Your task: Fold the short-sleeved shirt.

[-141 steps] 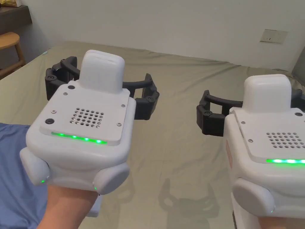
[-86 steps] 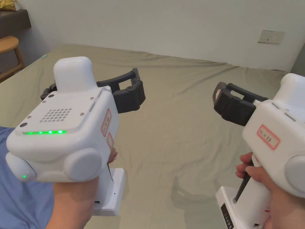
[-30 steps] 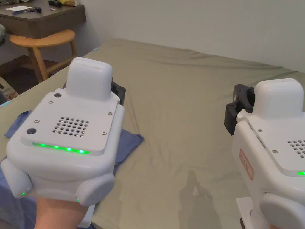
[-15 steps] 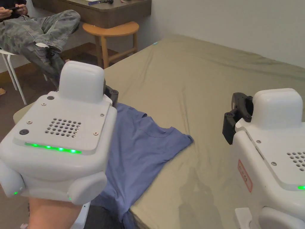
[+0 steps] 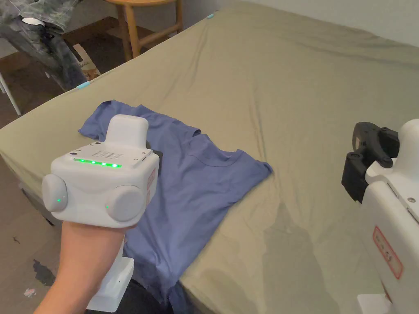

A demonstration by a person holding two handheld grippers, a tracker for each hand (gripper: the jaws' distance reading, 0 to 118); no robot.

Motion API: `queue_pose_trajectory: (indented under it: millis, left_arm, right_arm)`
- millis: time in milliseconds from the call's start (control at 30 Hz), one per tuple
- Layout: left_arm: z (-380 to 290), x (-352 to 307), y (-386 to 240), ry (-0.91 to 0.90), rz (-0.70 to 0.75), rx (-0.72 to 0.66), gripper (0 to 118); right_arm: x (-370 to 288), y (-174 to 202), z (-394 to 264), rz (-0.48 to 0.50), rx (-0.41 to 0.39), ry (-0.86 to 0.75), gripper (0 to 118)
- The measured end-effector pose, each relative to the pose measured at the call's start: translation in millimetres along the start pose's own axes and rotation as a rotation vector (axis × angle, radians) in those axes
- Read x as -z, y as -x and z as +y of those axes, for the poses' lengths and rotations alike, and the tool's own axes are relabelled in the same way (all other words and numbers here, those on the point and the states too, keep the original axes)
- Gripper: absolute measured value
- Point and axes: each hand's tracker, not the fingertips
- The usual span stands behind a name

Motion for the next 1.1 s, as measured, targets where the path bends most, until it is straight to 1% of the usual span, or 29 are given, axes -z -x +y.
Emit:
queue_pose_trajectory:
  millis: [67, 100, 133, 200, 233, 267, 300, 333, 400, 433, 500, 533, 600, 633, 667, 700, 733, 767, 800, 833, 867, 900, 933, 967, 1000, 1100]
  left_arm:
    - [-9, 45, 5, 0.073, 0.009, 0.005, 0]
    - [-14, 71, 8, 0.097, -0.010, 0.012, 5]
    - [-18, 85, 9, 0.131, -0.006, 0.013, 20]
    - [-25, 122, 13, 0.231, 0.022, -0.021, 28]
    - [-29, 138, 16, 0.252, 0.019, -0.067, 33]
    - [-32, 148, 18, 0.288, 0.002, -0.091, 57]
    - [-37, 164, 20, 0.338, 0.007, -0.106, 90]
    - [-40, 174, 21, 0.368, 0.003, -0.101, 117]
    - [-43, 189, 19, 0.374, 0.016, -0.073, 114]
    - [-45, 195, 18, 0.397, 0.045, -0.045, 114]
    - [-46, 206, 17, 0.399, 0.034, -0.054, 118]
    - [-46, 202, 18, 0.395, 0.031, -0.077, 118]
    - [-41, 198, 12, 0.399, 0.040, -0.067, 116]
    - [-41, 194, 7, 0.378, 0.047, -0.018, 108]
    - [-40, 184, 1, 0.357, 0.051, 0.026, 97]
    - [-38, 175, -10, 0.326, 0.053, 0.073, 78]
    - [-37, 171, -18, 0.308, 0.049, 0.112, 48]
    - [-37, 172, -23, 0.309, 0.033, 0.142, 28]
    - [-40, 174, -24, 0.312, 0.025, 0.120, 11]
    - [-42, 178, -22, 0.312, 0.010, 0.101, 0]
    - [-43, 185, -11, 0.325, -0.061, -0.007, 0]
    - [-41, 185, 1, 0.302, -0.045, -0.103, 0]
    - [-41, 183, 3, 0.299, -0.059, -0.141, 0]
    - [-38, 178, 5, 0.312, -0.059, -0.155, 0]
    - [-35, 170, 4, 0.301, -0.059, -0.139, 0]
    - [-26, 138, -1, 0.169, -0.091, -0.120, 0]
  right_arm:
    - [8, -5, -4, -0.015, -0.007, 0.022, 1]
    - [11, -7, -5, -0.024, -0.008, 0.034, 1]
    - [14, -8, -6, -0.029, -0.009, 0.041, 1]
    - [20, -14, -11, -0.045, -0.007, 0.060, 1]
    - [23, -16, -14, -0.053, -0.004, 0.072, 1]
    - [26, -18, -16, -0.059, 0.000, 0.082, 1]
    - [29, -20, -19, -0.065, 0.002, 0.096, 1]
    - [32, -22, -22, -0.069, 0.004, 0.109, 1]
    - [37, -25, -28, -0.068, 0.007, 0.136, 1]
    - [38, -26, -30, -0.068, 0.008, 0.145, 1]
    - [41, -27, -34, -0.073, 0.005, 0.162, 1]
    - [41, -28, -35, -0.076, 0.005, 0.166, 1]
    - [41, -29, -37, -0.080, 0.007, 0.173, 1]
    - [41, -30, -38, -0.081, 0.010, 0.176, 1]
    - [41, -31, -38, -0.080, 0.016, 0.181, 1]
    - [41, -32, -39, -0.079, 0.024, 0.186, 1]
    - [41, -33, -39, -0.078, 0.032, 0.190, 1]
    - [40, -35, -40, -0.078, 0.044, 0.195, 1]
    - [38, -37, -40, -0.077, 0.056, 0.201, 1]
    - [36, -38, -39, -0.078, 0.063, 0.204, 1]
    - [32, -39, -38, -0.081, 0.069, 0.205, 1]
    - [27, -40, -37, -0.085, 0.072, 0.202, 1]
    - [22, -41, -35, -0.088, 0.073, 0.196, 1]
    - [16, -42, -34, -0.092, 0.073, 0.188, 1]
    - [10, -44, -32, -0.095, 0.072, 0.180, 1]
    - [-1, -49, -28, -0.116, 0.072, 0.169, 1]
